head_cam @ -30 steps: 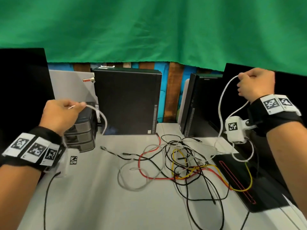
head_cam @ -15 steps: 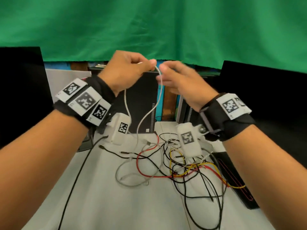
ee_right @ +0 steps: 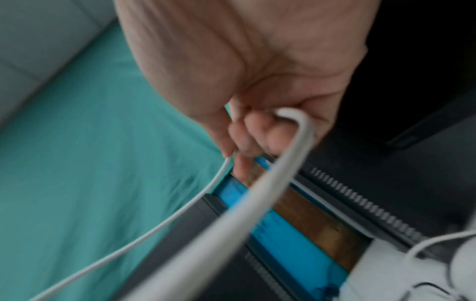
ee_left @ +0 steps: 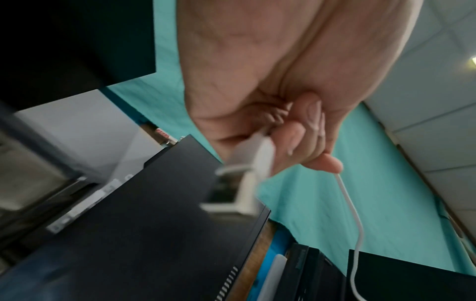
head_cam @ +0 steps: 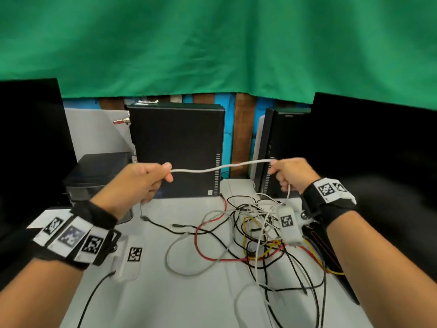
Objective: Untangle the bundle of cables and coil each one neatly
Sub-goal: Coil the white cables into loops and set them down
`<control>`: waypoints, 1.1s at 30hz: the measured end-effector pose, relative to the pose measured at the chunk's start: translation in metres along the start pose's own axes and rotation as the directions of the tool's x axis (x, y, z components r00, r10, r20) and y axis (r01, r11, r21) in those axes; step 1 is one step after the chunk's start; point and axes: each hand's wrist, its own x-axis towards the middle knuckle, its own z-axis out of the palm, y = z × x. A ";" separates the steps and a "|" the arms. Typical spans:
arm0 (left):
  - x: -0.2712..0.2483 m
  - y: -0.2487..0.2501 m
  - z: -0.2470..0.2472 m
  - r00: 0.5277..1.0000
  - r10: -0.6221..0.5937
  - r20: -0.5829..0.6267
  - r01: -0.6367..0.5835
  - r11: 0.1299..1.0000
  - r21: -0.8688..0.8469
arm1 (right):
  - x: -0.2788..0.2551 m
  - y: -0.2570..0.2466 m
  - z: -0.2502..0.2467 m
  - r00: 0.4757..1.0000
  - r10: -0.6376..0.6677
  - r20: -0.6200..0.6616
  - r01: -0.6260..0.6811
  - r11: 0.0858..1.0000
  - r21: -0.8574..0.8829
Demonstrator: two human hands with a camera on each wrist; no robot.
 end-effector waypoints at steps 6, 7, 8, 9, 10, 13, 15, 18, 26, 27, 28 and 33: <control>-0.003 -0.006 0.039 1.000 -0.002 0.028 0.002 1.000 -0.019 | -0.045 -0.009 0.053 0.912 -0.371 0.174 0.406 0.878 -0.253; -0.002 -0.005 0.048 0.999 0.006 0.031 -0.005 1.000 -0.027 | -0.060 -0.021 0.065 0.874 -0.418 0.248 0.456 0.882 -0.121; -0.001 -0.002 0.055 0.999 0.016 0.032 -0.015 0.999 -0.031 | -0.072 -0.030 0.073 0.847 -0.413 0.336 0.447 0.894 -0.029; -0.001 -0.001 0.061 0.999 0.028 0.031 -0.027 0.999 -0.034 | -0.080 -0.035 0.080 0.813 -0.400 0.423 0.432 0.902 0.021; -0.001 0.000 0.063 0.999 0.037 0.029 -0.036 0.999 -0.040 | -0.083 -0.036 0.084 0.788 -0.393 0.474 0.431 0.902 0.032; -0.003 0.001 0.061 0.999 0.043 0.018 -0.042 0.998 -0.049 | -0.082 -0.029 0.076 0.786 -0.438 0.436 0.482 0.876 0.013; -0.006 -0.002 0.055 0.999 0.040 0.037 -0.039 0.999 -0.027 | -0.076 -0.022 0.065 0.798 -0.466 0.383 0.520 0.853 -0.047; -0.010 -0.009 0.053 0.996 0.020 0.091 -0.021 1.000 0.010 | -0.064 -0.015 0.044 0.823 -0.495 0.280 0.544 0.828 -0.136; -0.007 -0.033 0.064 0.992 -0.103 0.077 0.100 0.994 0.048 | -0.058 0.030 0.012 0.922 -0.315 0.225 0.387 0.737 -0.553; -0.006 -0.037 0.064 0.990 -0.119 0.077 0.116 0.992 0.044 | -0.074 0.036 0.012 0.921 -0.234 0.313 0.376 0.750 -0.545; -0.007 -0.039 0.065 0.988 -0.134 0.076 0.132 0.991 0.028 | -0.091 0.046 0.014 0.894 -0.092 0.439 0.335 0.787 -0.517; -0.012 -0.043 0.071 0.982 -0.155 0.110 0.165 0.983 -0.080 | -0.163 0.102 0.029 0.433 0.478 0.764 0.080 0.824 -0.561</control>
